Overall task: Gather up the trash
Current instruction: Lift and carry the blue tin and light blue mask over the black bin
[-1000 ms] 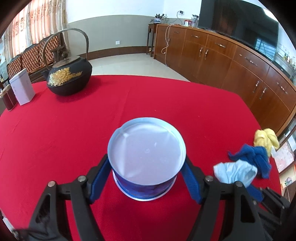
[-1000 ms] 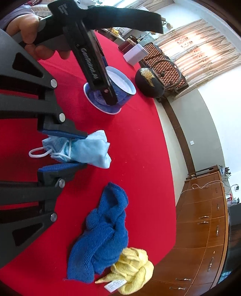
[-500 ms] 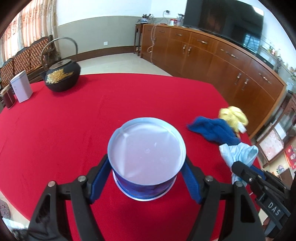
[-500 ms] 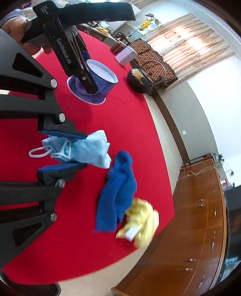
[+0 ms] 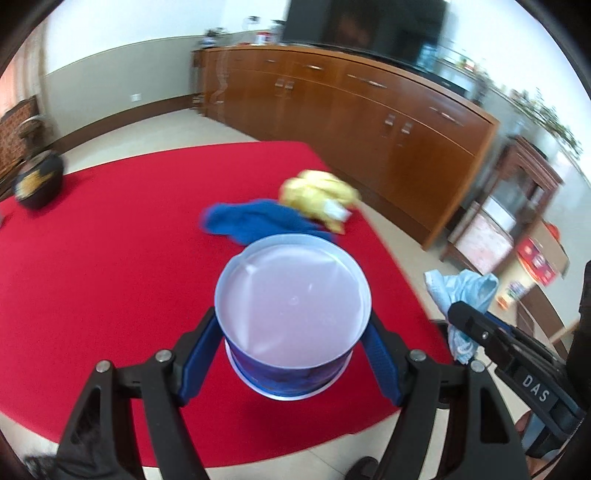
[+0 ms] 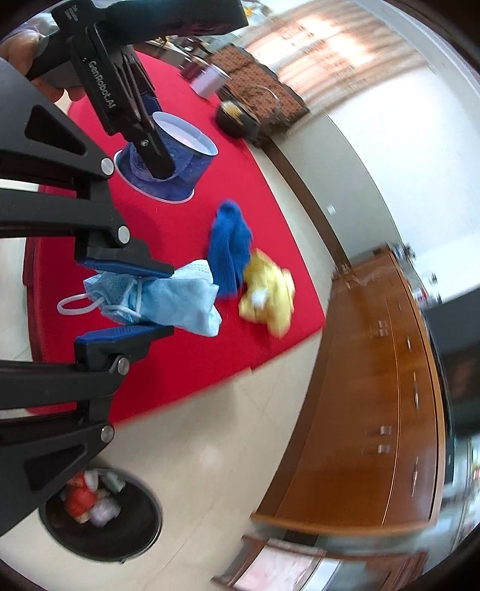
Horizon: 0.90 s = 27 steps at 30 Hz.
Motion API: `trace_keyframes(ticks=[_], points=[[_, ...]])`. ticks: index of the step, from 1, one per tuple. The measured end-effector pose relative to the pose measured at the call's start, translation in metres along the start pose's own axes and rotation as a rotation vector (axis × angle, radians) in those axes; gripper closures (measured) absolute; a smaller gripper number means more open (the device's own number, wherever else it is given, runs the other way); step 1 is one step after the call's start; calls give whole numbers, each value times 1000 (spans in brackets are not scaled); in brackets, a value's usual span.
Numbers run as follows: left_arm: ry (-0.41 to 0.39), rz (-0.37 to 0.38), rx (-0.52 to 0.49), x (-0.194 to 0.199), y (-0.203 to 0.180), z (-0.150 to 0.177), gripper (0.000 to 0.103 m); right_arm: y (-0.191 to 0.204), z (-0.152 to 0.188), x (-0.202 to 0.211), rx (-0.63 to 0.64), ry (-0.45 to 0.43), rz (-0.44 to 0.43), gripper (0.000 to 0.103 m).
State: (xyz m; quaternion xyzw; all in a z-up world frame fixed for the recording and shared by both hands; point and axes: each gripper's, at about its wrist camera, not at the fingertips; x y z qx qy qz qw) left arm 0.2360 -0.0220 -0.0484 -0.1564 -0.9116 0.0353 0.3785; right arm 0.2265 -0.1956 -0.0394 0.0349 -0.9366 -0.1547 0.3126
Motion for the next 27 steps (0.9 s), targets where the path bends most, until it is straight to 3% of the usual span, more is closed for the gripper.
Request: trace_keyframes(ticks=[10, 17, 27], points=[[58, 166, -125, -29, -115, 8, 28, -110, 7, 61, -130, -55, 163, 76], [102, 237, -203, -46, -183, 23, 28, -173, 18, 96, -207, -75, 244, 76], [166, 261, -262, -69, -228, 45, 28, -236, 41, 115, -289, -59, 308, 76]])
Point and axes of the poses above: each gripper's, at about its wrist camera, not at the fingertips, and x roughly against the way its jaws point, y to its left, z to its underside, and after that the axes turned 5 degrees about -y, right-handed
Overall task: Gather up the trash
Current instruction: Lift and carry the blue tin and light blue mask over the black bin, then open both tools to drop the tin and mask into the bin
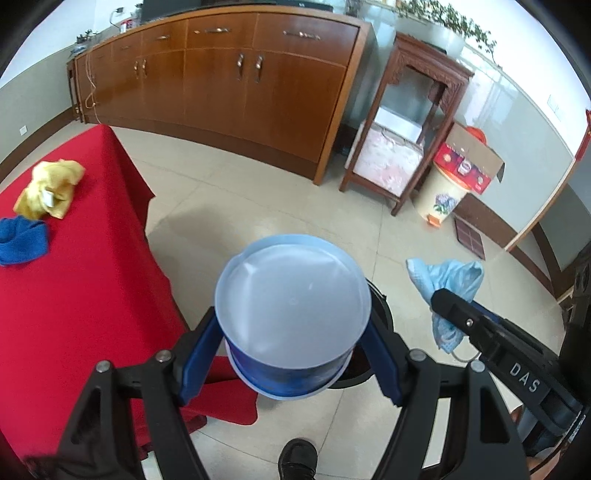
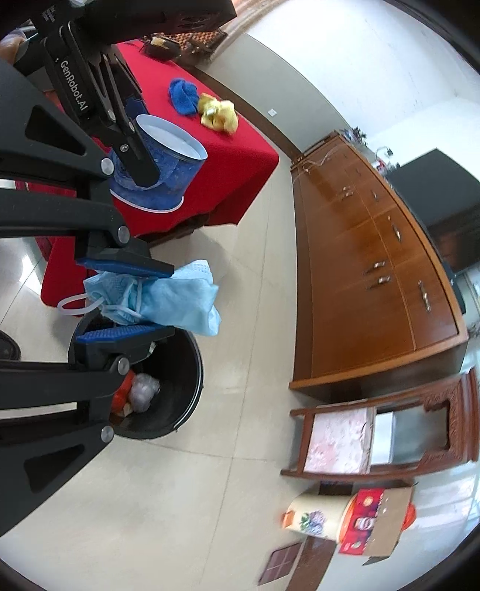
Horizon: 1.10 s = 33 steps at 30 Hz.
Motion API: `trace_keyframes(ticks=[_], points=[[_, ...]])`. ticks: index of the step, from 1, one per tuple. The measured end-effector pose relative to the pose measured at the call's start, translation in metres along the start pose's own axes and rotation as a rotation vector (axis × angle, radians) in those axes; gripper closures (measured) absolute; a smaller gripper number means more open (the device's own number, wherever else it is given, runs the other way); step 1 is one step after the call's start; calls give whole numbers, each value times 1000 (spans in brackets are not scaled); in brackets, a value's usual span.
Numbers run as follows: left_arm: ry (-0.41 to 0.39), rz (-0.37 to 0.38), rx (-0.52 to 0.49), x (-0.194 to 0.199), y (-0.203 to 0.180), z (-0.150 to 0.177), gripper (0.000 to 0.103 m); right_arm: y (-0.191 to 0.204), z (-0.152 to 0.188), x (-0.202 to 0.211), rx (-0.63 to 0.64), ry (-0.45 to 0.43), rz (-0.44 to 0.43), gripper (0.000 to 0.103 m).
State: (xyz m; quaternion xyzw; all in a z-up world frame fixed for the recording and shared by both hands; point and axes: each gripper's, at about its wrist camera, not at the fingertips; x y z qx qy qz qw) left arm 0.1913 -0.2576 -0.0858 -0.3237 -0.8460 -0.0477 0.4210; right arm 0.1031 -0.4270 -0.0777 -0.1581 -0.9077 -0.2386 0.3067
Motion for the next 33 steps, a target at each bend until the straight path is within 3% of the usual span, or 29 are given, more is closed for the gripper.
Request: trace_keyframes(ticks=[15, 29, 31, 32, 33], points=[[140, -1, -2, -74, -15, 19, 28, -64, 3, -77, -102, 145, 60, 76], [273, 37, 16, -132, -30, 20, 27, -101, 2, -145, -83, 273, 131, 75], [274, 45, 15, -135, -31, 18, 27, -105, 2, -150, -95, 279, 133, 73], [272, 40, 15, -136, -32, 16, 26, -106, 1, -152, -101, 281, 138, 65], [271, 35, 16, -137, -33, 14, 26, -106, 2, -153, -106, 286, 138, 47]])
Point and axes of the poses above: each gripper's, at about its wrist camera, not at the fingertips, and x roughly against the way its jaws point, y to its left, z to its underside, and after that the axes turned 5 degrees about -y, right-handed
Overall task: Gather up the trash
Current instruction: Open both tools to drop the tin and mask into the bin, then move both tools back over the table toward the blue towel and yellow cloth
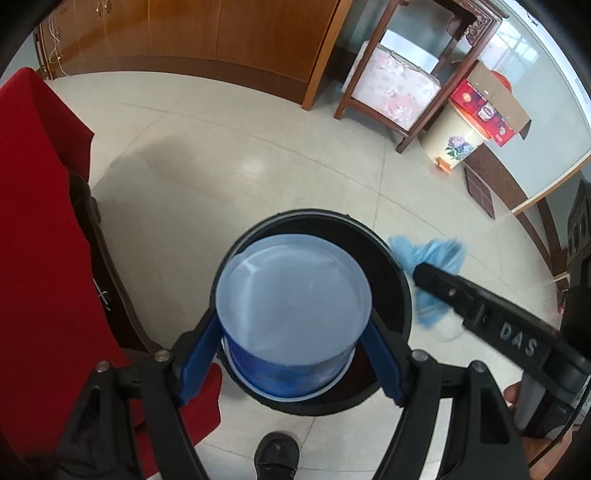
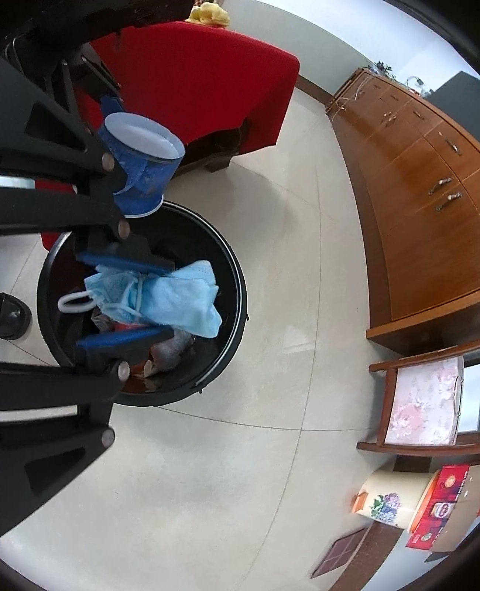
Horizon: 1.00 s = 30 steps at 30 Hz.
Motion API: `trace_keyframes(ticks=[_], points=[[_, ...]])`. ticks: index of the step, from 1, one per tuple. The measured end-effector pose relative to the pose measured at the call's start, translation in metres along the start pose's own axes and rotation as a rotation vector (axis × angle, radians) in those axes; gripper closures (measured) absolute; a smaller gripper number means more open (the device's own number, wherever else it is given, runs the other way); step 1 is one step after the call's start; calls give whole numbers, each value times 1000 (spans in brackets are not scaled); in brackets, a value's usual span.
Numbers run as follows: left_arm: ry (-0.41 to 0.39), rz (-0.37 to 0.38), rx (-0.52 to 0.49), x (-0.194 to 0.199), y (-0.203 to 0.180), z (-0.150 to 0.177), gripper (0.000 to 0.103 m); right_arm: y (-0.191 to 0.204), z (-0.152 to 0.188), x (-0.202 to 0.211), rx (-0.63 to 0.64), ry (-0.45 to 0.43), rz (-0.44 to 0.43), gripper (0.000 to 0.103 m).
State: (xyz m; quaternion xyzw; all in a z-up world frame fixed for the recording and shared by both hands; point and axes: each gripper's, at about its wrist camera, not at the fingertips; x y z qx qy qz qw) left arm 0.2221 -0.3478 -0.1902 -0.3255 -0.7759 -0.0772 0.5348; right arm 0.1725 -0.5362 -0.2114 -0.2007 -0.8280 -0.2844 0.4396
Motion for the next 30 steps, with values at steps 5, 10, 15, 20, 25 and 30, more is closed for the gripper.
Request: trace_keyframes(ticks=[5, 10, 15, 20, 25, 30], points=[[-5, 0, 7, 1, 0, -5, 25, -9, -5, 4, -31, -37, 26, 32], [-34, -8, -10, 10, -5, -10, 25, -23, -10, 25, -94, -110, 55, 32], [-70, -35, -22, 29, -5, -10, 25, -18, -12, 34, -89, -132, 46, 32], [-114, -70, -6, 60, 0, -11, 25, -3, -14, 43, -49, -155, 40, 32], [-162, -101, 2, 93, 9, -11, 25, 14, -11, 54, -17, -175, 39, 32], [-222, -135, 48, 135, 26, -4, 25, 47, -8, 77, 30, -253, 7, 32]])
Point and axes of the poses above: each gripper's, at about its wrist camera, not at the fingertips, and x roughly against the way its jaws point, y to its left, z to its underside, and after that the axes turned 5 degrees about -y, right-handed
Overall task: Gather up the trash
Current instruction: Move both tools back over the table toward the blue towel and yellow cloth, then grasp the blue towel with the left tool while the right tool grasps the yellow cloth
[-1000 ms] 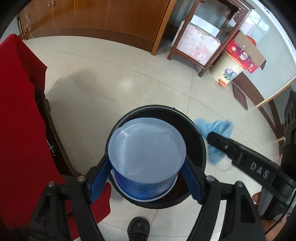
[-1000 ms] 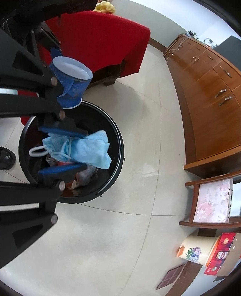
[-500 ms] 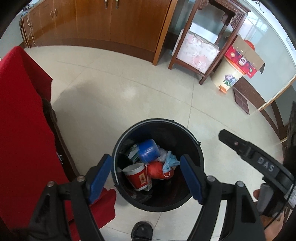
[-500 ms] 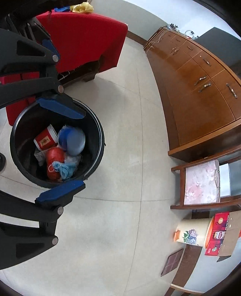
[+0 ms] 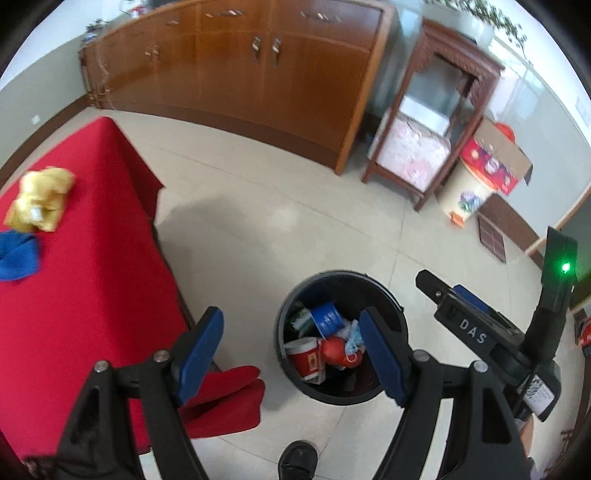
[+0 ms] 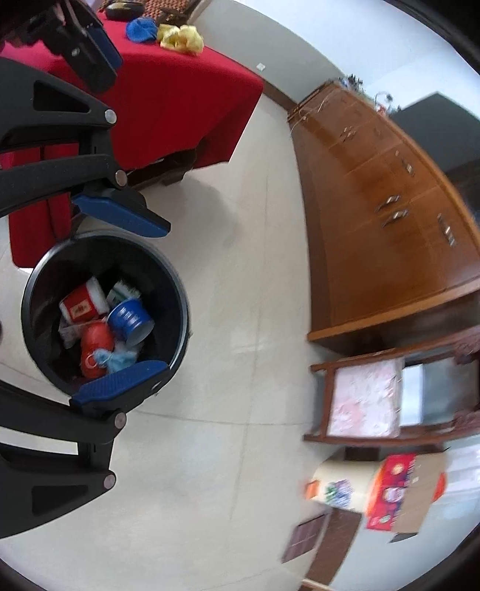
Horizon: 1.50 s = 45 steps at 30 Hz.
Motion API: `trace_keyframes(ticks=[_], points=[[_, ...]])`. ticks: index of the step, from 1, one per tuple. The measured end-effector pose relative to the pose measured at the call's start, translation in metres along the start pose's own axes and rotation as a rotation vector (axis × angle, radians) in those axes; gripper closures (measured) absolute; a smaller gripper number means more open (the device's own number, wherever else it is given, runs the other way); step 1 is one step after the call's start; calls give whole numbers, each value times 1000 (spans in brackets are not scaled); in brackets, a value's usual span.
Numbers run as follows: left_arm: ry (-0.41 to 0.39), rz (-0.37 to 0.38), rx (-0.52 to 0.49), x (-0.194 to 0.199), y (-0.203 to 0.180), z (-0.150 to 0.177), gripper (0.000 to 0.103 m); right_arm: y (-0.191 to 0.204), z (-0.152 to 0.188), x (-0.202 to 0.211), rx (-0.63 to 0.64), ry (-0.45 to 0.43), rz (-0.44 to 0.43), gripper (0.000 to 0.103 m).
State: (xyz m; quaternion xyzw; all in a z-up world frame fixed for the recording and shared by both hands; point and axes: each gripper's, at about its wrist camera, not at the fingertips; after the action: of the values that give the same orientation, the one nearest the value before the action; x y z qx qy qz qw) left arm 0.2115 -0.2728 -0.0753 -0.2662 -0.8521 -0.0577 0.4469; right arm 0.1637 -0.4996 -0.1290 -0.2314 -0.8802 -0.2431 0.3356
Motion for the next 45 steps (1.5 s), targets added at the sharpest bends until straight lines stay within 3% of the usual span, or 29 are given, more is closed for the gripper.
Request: trace_keyframes(ticks=[7, 17, 22, 32, 38, 45], points=[[-93, -99, 69, 50, 55, 1, 25, 80, -3, 24, 113, -108, -129, 32], [-131, -300, 239, 84, 178, 16, 25, 216, 27, 23, 306, -103, -316, 32], [-147, -357, 320, 86, 228, 21, 25, 263, 44, 23, 347, -93, -382, 31], [-155, -365, 332, 66, 275, 14, 25, 329, 51, 2, 387, -30, -442, 26], [-167, -315, 349, 56, 284, -1, 25, 361, 38, -5, 426, -45, -454, 22], [-127, -298, 340, 28, 285, -12, 25, 400, 18, -36, 442, -33, -467, 20]])
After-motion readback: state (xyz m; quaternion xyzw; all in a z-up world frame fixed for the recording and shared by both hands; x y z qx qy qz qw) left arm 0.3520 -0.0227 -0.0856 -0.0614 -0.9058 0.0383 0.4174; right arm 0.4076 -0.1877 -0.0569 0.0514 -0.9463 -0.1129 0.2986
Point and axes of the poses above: each gripper's, at about its wrist camera, not at the fingertips, and x roughly against the way its jaws point, y to its left, z to its underside, and after that the axes turned 5 degrees about -y, right-handed
